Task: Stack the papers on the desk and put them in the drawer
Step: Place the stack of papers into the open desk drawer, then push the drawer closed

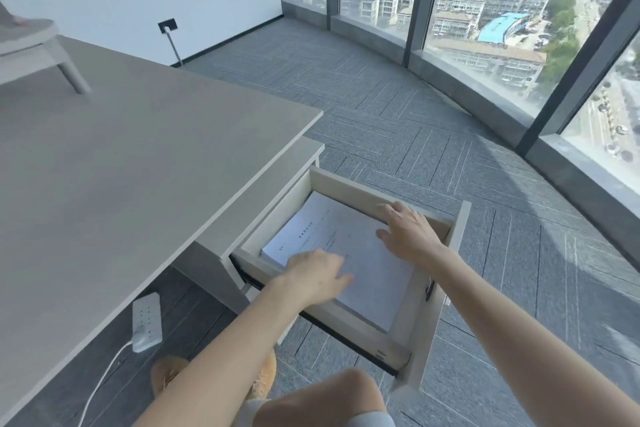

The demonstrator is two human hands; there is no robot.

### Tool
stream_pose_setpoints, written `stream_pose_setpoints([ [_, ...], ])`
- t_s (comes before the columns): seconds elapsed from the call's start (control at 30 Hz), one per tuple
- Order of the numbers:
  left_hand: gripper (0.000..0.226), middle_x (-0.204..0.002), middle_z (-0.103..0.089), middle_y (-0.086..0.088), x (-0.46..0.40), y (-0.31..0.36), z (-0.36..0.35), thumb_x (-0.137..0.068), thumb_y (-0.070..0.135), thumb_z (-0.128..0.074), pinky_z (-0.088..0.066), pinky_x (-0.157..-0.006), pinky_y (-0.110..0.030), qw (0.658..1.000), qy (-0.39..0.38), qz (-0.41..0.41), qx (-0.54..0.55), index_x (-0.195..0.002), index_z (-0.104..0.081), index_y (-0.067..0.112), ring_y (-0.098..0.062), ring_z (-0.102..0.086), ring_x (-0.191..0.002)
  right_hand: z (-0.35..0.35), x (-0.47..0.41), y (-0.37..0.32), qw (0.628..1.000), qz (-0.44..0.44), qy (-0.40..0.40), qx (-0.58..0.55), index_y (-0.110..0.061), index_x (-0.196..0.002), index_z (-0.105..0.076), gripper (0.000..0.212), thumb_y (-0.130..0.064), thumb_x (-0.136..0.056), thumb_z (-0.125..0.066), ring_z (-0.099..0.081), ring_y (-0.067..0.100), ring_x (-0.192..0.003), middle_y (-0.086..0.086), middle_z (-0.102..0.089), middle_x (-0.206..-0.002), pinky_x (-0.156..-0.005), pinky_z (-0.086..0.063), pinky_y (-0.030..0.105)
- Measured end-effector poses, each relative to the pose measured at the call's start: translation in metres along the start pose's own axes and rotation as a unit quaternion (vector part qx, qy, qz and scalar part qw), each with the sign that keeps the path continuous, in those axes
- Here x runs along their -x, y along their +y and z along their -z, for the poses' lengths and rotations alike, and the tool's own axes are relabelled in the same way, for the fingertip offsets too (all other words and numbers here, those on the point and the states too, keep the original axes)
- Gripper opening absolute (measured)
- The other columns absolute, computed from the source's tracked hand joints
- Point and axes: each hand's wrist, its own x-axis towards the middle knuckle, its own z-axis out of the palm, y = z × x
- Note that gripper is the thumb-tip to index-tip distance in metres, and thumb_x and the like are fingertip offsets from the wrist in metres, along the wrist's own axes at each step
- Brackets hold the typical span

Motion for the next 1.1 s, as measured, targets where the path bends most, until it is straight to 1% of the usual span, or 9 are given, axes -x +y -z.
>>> stream_pose_setpoints([
  [0.13,0.047,-0.12,-0.069,-0.014,0.015,-0.02,0.029,-0.098,0.047,-0.042,-0.051,-0.085,-0.039,0.995,0.099,0.011,0.011,-0.125,-0.059,0.011,-0.034,-0.064,-0.108,0.01,0.034,0.003,0.997,-0.018,0.052,-0.053,-0.02,-0.146,-0.049,0.051,-0.025,-0.096,-0.055,-0.044,0.03,-0.138,0.008,-0.051,-0.146,-0.112,-0.033,0.041],
  [0.23,0.052,-0.122,-0.065,-0.014,0.026,-0.035,0.048,-0.094,0.046,-0.045,-0.048,-0.096,-0.041,0.987,0.159,0.008,0.036,-0.125,-0.061,0.007,-0.034,-0.058,-0.12,0.013,0.064,0.009,0.985,-0.059,0.102,-0.123,-0.018,-0.141,-0.056,0.051,-0.007,-0.091,-0.053,-0.045,0.03,-0.136,0.008,-0.052,-0.144,-0.112,-0.032,0.04],
  [0.33,0.051,-0.15,-0.046,-0.017,0.037,-0.049,0.063,-0.097,0.035,-0.051,-0.028,-0.117,-0.041,0.982,0.186,0.02,0.038,-0.141,-0.051,0.008,-0.035,-0.029,-0.149,0.012,0.093,0.019,0.97,-0.108,0.144,-0.161,-0.016,-0.14,-0.056,0.057,0.001,-0.085,-0.05,-0.046,0.033,-0.132,0.011,-0.051,-0.143,-0.109,-0.032,0.042],
  [0.43,0.06,-0.166,-0.021,-0.017,0.049,-0.067,0.076,-0.099,0.031,-0.051,-0.018,-0.122,-0.047,0.977,0.208,0.041,0.02,-0.155,-0.034,0.017,-0.033,-0.004,-0.156,0.012,0.12,0.029,0.944,-0.165,0.169,-0.229,-0.016,-0.142,-0.053,0.059,-0.002,-0.085,-0.047,-0.048,0.035,-0.13,0.015,-0.05,-0.141,-0.11,-0.035,0.046],
  [0.57,0.074,-0.168,-0.016,-0.016,0.058,-0.095,0.075,-0.097,0.037,-0.053,-0.017,-0.122,-0.051,0.973,0.211,0.09,0.012,-0.16,-0.017,0.022,-0.034,-0.003,-0.156,0.006,0.142,0.042,0.927,-0.197,0.082,-0.309,-0.014,-0.15,-0.044,0.07,-0.004,-0.083,-0.06,-0.051,0.033,-0.132,0.018,-0.051,-0.143,-0.109,-0.043,0.046],
  [0.67,0.082,-0.171,-0.006,-0.008,0.068,-0.109,0.068,-0.097,0.042,-0.05,-0.011,-0.122,-0.049,0.971,0.192,0.139,-0.034,-0.162,-0.004,0.021,-0.031,-0.003,-0.156,-0.007,0.147,0.048,0.912,-0.197,0.016,-0.358,-0.022,-0.154,-0.036,0.082,-0.008,-0.081,-0.071,-0.058,0.028,-0.126,0.01,-0.055,-0.143,-0.106,-0.049,0.05],
  [0.8,0.085,-0.171,0.004,0.003,0.077,-0.135,0.063,-0.098,0.035,-0.05,-0.008,-0.125,-0.046,0.974,0.185,0.108,-0.077,-0.161,0.005,0.022,-0.023,0.001,-0.157,-0.014,0.145,0.047,0.895,-0.201,0.015,-0.398,-0.027,-0.155,-0.033,0.083,-0.006,-0.086,-0.074,-0.058,0.027,-0.128,0.004,-0.06,-0.135,-0.106,-0.048,0.052],
  [0.9,0.087,-0.171,0.002,-0.002,0.078,-0.154,0.068,-0.096,0.027,-0.056,-0.006,-0.125,-0.045,0.978,0.177,0.08,-0.07,-0.161,0.002,0.032,-0.028,-0.001,-0.157,-0.014,0.142,0.04,0.879,-0.204,0.008,-0.431,-0.026,-0.154,-0.032,0.082,-0.002,-0.088,-0.073,-0.055,0.027,-0.13,0.001,-0.057,-0.124,-0.106,-0.047,0.048],
  [1.1,0.09,-0.171,0.006,-0.002,0.068,-0.16,0.071,-0.092,0.019,-0.052,-0.002,-0.124,-0.045,0.976,0.175,0.099,-0.08,-0.159,0.005,0.04,-0.028,0.003,-0.157,-0.02,0.119,0.022,0.881,-0.196,0.001,-0.432,-0.026,-0.153,-0.031,0.079,-0.003,-0.089,-0.071,-0.055,0.027,-0.127,0.005,-0.06,-0.127,-0.096,-0.045,0.038],
])
